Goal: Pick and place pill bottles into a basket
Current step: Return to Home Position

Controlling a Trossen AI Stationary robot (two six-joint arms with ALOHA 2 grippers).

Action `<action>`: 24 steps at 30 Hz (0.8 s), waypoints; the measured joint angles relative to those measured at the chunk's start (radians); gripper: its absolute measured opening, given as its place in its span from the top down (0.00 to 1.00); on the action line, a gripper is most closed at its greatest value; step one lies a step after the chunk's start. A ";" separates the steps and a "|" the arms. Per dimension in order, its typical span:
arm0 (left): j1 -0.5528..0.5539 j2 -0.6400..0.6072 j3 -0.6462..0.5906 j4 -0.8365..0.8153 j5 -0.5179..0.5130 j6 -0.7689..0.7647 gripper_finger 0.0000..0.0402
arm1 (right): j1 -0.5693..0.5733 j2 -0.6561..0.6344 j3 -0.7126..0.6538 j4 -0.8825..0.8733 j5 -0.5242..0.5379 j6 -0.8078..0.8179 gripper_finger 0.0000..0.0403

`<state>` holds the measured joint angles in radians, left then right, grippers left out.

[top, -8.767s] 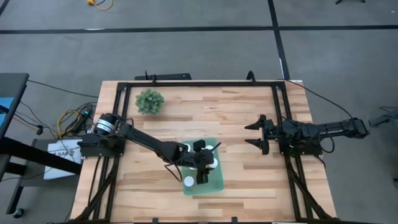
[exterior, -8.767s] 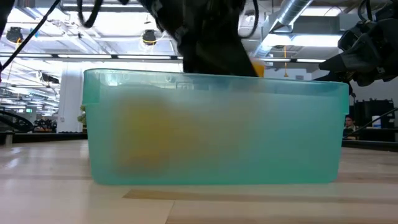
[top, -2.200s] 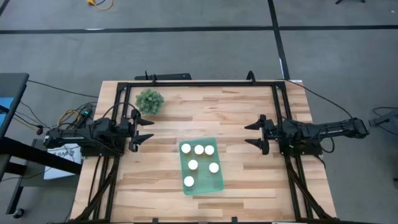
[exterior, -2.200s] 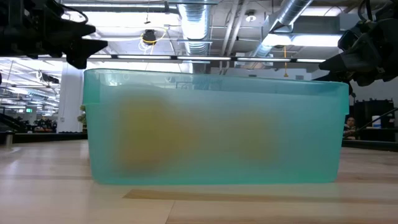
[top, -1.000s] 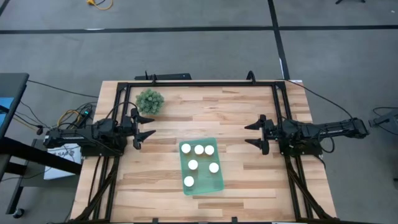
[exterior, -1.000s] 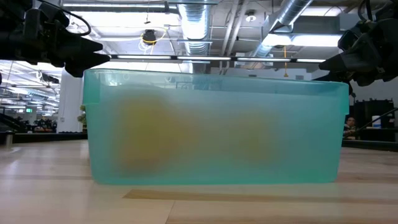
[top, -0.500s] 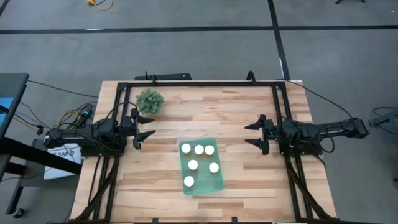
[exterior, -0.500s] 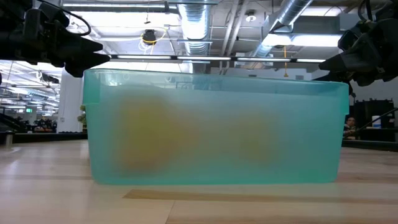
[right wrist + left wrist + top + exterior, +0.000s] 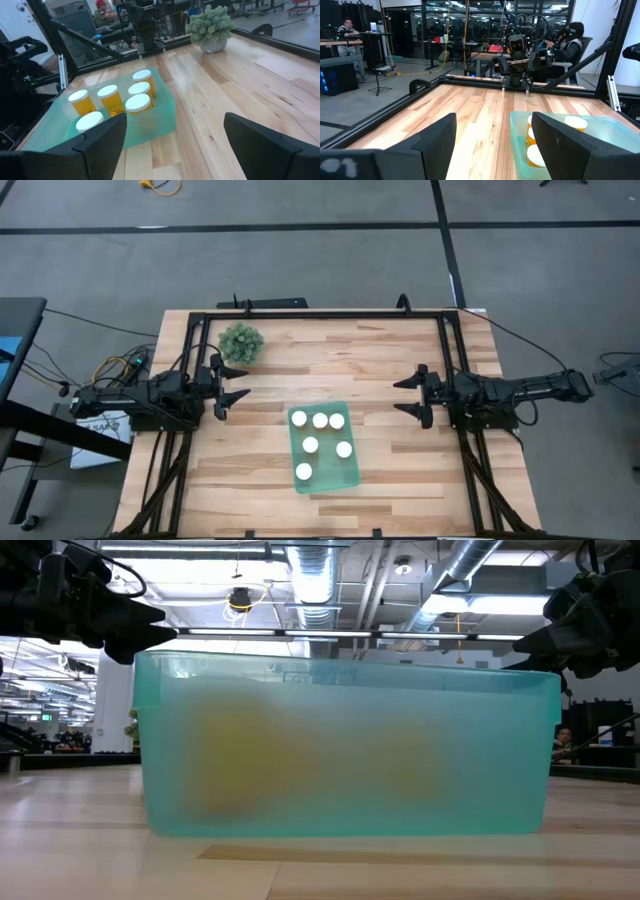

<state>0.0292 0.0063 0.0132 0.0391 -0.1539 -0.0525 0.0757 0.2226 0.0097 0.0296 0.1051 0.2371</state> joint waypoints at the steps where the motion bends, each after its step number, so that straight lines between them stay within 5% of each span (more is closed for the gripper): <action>1: 0.000 0.000 0.000 0.000 0.000 0.003 0.38 | 0.000 0.000 0.000 0.000 0.000 0.000 0.19; 24: 0.000 0.000 0.000 0.000 0.000 0.000 0.38 | 0.000 0.000 0.000 0.000 0.000 0.000 0.19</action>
<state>0.0292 0.0067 0.0135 0.0391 -0.1539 -0.0528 0.0761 0.2222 0.0101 0.0296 0.1051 0.2371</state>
